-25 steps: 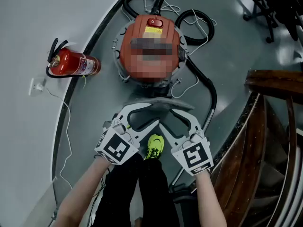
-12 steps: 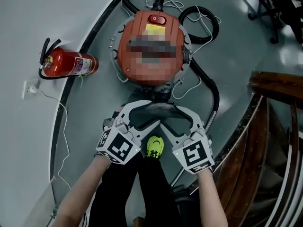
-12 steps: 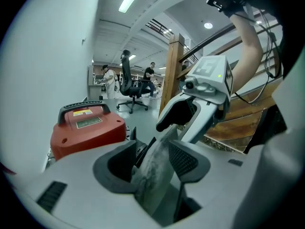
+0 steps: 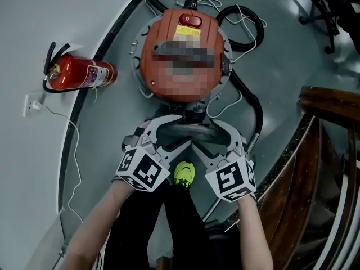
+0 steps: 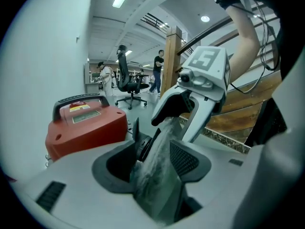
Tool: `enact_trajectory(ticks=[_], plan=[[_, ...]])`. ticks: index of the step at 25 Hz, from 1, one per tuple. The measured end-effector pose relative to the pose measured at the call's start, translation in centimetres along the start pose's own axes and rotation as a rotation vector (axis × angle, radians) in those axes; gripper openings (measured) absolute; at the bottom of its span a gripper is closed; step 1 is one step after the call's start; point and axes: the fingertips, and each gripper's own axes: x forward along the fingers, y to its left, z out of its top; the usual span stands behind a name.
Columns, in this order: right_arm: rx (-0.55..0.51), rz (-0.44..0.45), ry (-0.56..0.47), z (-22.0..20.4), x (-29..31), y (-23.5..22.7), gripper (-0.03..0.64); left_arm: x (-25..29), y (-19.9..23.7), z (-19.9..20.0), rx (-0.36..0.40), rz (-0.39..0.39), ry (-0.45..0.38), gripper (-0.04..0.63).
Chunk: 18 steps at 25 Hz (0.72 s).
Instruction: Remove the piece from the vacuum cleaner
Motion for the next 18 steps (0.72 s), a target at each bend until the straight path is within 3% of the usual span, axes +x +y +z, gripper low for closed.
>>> enact_trajectory(ticks=[9,18], plan=[[-0.047,0.062,0.073,-1.2,1.4,0.3,0.308,0.9,0.4,-1.0,-0.006,0.028,0.011,0.224],[-0.056,0.062,0.081,-1.6,2.0,-0.1,0.307,1.5,0.4,-1.6,-0.023,0.03,0.003,0.224]])
